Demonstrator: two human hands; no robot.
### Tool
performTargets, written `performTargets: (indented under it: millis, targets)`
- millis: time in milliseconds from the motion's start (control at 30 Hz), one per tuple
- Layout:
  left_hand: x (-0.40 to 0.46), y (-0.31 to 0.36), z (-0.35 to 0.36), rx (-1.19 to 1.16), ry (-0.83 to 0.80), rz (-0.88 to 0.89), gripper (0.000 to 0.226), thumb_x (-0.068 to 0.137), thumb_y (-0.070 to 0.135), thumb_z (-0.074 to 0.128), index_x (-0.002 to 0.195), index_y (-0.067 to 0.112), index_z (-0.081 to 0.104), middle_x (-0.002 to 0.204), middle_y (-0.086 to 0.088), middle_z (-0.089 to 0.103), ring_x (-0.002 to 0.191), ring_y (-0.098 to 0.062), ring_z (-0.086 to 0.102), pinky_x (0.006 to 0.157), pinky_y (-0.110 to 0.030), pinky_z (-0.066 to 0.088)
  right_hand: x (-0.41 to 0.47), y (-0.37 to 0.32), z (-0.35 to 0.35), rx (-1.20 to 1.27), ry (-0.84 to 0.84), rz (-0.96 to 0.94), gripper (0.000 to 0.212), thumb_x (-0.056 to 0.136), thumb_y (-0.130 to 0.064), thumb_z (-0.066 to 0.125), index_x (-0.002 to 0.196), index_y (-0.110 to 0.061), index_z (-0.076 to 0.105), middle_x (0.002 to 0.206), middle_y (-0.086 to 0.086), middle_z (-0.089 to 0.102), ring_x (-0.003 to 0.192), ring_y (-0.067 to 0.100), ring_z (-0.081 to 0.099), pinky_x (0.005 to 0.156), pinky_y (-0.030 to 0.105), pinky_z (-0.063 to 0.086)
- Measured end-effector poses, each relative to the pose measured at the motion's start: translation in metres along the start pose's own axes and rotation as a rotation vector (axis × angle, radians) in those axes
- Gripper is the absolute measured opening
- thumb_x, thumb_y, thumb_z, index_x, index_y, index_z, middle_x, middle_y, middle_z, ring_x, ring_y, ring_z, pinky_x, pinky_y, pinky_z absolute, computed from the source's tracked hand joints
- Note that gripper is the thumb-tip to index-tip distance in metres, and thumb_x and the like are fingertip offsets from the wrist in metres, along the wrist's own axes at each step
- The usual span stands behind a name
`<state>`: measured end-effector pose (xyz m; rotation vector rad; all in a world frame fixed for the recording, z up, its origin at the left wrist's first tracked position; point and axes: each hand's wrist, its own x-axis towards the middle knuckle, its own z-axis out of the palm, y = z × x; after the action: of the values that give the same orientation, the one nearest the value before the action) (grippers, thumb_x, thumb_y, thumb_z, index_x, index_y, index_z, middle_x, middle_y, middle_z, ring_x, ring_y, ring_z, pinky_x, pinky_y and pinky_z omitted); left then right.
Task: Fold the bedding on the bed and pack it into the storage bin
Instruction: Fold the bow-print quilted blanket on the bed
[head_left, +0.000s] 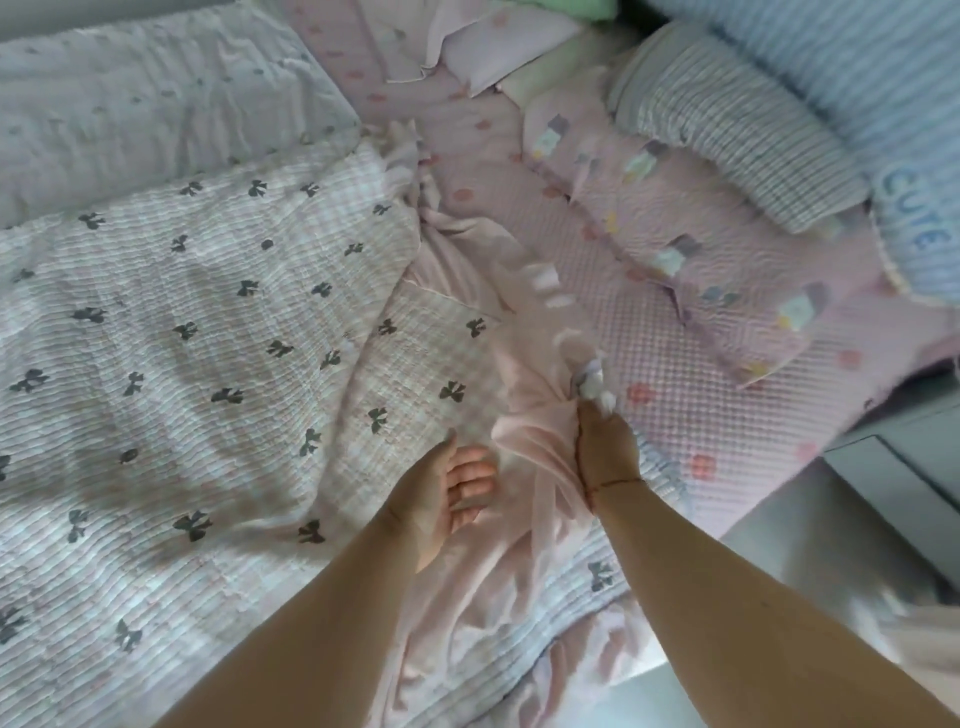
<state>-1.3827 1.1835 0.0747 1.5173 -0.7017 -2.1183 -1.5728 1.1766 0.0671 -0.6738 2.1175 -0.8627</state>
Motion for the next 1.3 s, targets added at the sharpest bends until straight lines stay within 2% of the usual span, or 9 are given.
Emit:
performTargets:
  millis: [167,267,500,633,700,833,1033,1100,1300]
  targets:
    - [0.001,-0.016,0.021,0.033,-0.008,-0.063,0.051,0.101,0.049,0.030,0.117,0.013,0.062,0.115,-0.008,0.067,0.111,-0.022,0.061,0.094,-0.041,0.047,-0.005,0.060,-0.038,-0.040,0.175,0.193,0.053,0.100,-0.045,0.033,0.118,-0.003,0.058,0.115,0.020,0.062,0.107,0.036,0.056,0.081,0.031,0.043]
    - [-0.001,-0.028,0.026,0.082,-0.017,-0.097,0.050,0.101,0.048,0.032,0.117,0.013,0.063,0.114,-0.008,0.068,0.108,-0.022,0.062,0.082,-0.037,0.051,-0.017,0.093,-0.058,0.087,0.224,0.288,0.044,0.098,-0.034,0.044,0.116,0.004,0.058,0.115,0.024,0.062,0.107,0.038,0.058,0.061,0.021,0.042]
    - [-0.009,-0.046,0.021,0.198,0.031,-0.117,0.046,0.102,0.045,0.030,0.117,0.013,0.061,0.115,-0.005,0.064,0.110,-0.019,0.058,0.087,-0.035,0.050,-0.022,0.131,-0.067,-0.038,0.210,0.363,0.041,0.096,-0.036,0.044,0.118,-0.002,0.055,0.118,0.020,0.058,0.107,0.036,0.055,0.078,0.033,0.040]
    - [-0.014,-0.056,-0.004,0.171,0.174,-0.033,0.036,0.102,0.040,0.039,0.112,0.013,0.060,0.109,-0.004,0.063,0.105,-0.018,0.059,0.085,-0.035,0.050,-0.021,0.094,-0.060,-0.135,0.563,0.144,0.069,0.081,-0.061,0.035,0.112,-0.002,0.055,0.118,0.022,0.056,0.112,0.039,0.050,0.091,0.041,0.037]
    - [-0.019,-0.061,-0.019,0.115,0.306,0.029,0.030,0.100,0.031,0.045,0.106,0.008,0.062,0.099,-0.009,0.063,0.093,-0.023,0.061,0.077,-0.036,0.052,-0.023,0.070,-0.048,-0.252,0.581,-0.103,0.065,0.082,-0.055,0.034,0.106,0.001,0.056,0.110,0.024,0.057,0.104,0.040,0.052,0.091,0.045,0.039]
    - [-0.036,-0.075,-0.061,0.001,0.461,0.112,0.016,0.096,0.018,0.048,0.086,0.006,0.055,0.072,-0.006,0.047,0.059,-0.016,0.044,0.051,-0.026,0.036,-0.043,0.038,0.016,-0.421,0.088,-0.461,0.058,0.085,-0.053,0.025,0.106,-0.009,0.056,0.105,0.010,0.056,0.099,0.026,0.052,0.085,0.041,0.045]
    - [-0.077,-0.101,-0.143,0.018,0.553,0.100,0.021,0.098,0.023,0.045,0.090,0.009,0.059,0.071,-0.003,0.051,0.063,-0.017,0.049,0.057,-0.028,0.042,-0.126,0.034,0.124,-0.656,-0.704,-0.819,0.043,0.100,-0.040,0.036,0.135,-0.018,0.048,0.136,0.001,0.052,0.127,0.019,0.044,0.104,0.032,0.035]
    - [-0.089,-0.116,-0.176,-0.027,0.558,0.076,0.033,0.101,0.027,0.042,0.098,-0.003,0.057,0.064,0.000,0.045,0.054,-0.014,0.042,0.050,-0.026,0.036,-0.151,0.040,0.146,-0.732,-0.804,-0.901,0.045,0.101,-0.043,0.032,0.138,-0.022,0.045,0.140,-0.004,0.048,0.130,0.015,0.041,0.106,0.032,0.034]
    - [-0.145,-0.152,-0.252,-0.208,0.631,0.032,0.041,0.101,0.037,0.042,0.064,0.023,0.035,0.054,0.007,0.026,0.041,-0.008,0.020,0.037,-0.016,0.019,-0.207,0.049,0.197,-0.926,-0.927,-0.864,0.055,0.098,-0.052,0.018,0.141,-0.025,0.040,0.149,-0.004,0.037,0.137,0.013,0.032,0.112,0.032,0.026]
